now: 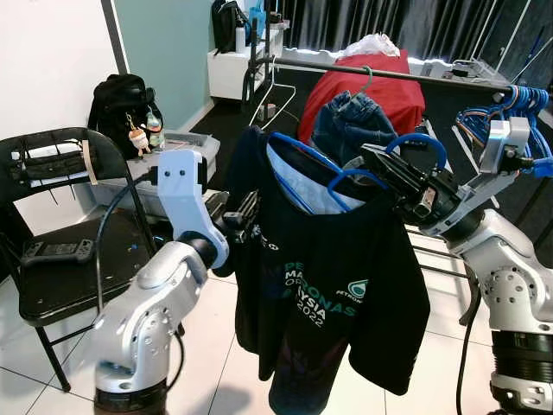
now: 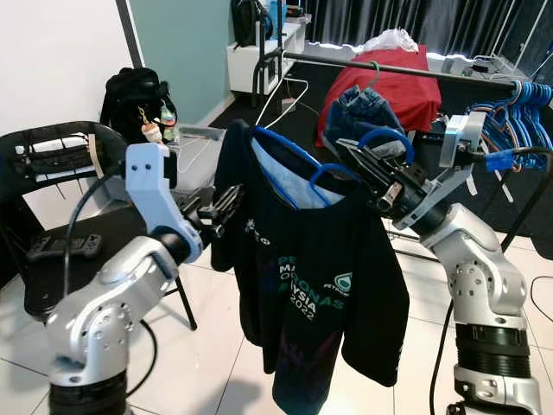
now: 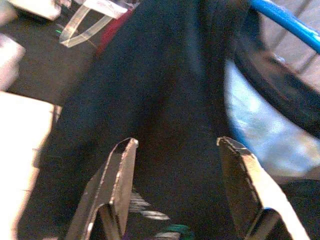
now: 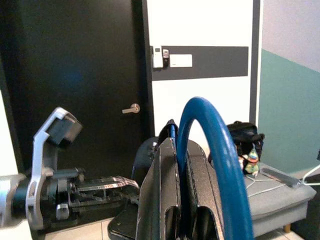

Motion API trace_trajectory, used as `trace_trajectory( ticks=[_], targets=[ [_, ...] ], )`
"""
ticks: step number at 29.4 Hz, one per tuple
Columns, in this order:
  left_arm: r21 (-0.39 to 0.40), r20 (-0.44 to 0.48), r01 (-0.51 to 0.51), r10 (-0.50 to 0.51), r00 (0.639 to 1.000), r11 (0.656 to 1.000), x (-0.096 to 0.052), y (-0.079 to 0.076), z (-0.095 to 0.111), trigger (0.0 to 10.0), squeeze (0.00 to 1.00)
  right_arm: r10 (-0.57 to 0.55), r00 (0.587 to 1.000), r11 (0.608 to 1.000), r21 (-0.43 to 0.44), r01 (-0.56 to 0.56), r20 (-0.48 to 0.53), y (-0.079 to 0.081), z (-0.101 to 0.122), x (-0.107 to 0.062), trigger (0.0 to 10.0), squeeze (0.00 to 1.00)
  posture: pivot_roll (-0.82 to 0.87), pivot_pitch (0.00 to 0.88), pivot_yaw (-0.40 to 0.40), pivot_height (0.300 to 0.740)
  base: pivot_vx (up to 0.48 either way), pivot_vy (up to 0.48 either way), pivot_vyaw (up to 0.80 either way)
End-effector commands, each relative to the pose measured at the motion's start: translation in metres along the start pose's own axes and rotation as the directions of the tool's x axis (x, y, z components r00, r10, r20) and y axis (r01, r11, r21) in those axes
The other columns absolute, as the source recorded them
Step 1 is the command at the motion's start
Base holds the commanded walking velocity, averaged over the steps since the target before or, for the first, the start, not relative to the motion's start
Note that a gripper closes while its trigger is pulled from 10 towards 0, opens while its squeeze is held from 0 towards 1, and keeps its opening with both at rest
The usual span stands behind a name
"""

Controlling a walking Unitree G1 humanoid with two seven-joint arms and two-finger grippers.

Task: Hang hanger

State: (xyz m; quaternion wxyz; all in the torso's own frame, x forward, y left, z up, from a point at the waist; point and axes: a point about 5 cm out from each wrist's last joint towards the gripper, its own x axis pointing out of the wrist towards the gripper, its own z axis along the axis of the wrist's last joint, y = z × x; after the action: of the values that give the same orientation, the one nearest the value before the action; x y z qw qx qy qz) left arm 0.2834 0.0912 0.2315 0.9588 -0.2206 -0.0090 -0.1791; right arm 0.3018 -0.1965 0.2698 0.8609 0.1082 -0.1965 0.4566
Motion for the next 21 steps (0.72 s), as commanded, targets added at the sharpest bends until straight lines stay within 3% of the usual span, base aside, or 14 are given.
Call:
trace_trajectory(
  ticks=[1,9,16,21],
  targets=[
    [-0.028,-0.007,0.028,-0.028,1.000,0.999,0.003,-0.006,-0.001,10.0,0.00,0.025,1.000,1.000,0.003,-0.025,0.015,0.004,0.001,0.003,0.0,0.00,-0.04,0.007,-0.059,0.736,0.000,0.000,0.00],
    [-0.138,0.009,0.080,-0.079,0.997,0.987,0.010,-0.022,-0.002,10.0,0.00,0.062,0.998,0.997,0.041,-0.063,0.008,0.016,-0.013,0.012,0.0,0.00,-0.04,0.005,-0.055,0.736,0.000,0.000,0.00],
    [-0.093,0.005,0.045,-0.045,0.999,0.995,0.011,-0.017,-0.001,10.0,0.00,0.074,0.997,0.996,0.053,-0.075,0.013,0.018,-0.014,0.015,0.0,0.00,-0.04,0.005,-0.057,0.736,0.000,0.000,0.00],
    [0.008,-0.001,-0.009,0.009,1.000,1.000,0.011,-0.009,-0.002,10.0,0.00,0.077,0.997,0.996,0.052,-0.078,0.016,0.018,-0.012,0.015,0.0,0.00,-0.04,0.003,-0.057,0.736,0.000,0.000,0.00]
  ],
)
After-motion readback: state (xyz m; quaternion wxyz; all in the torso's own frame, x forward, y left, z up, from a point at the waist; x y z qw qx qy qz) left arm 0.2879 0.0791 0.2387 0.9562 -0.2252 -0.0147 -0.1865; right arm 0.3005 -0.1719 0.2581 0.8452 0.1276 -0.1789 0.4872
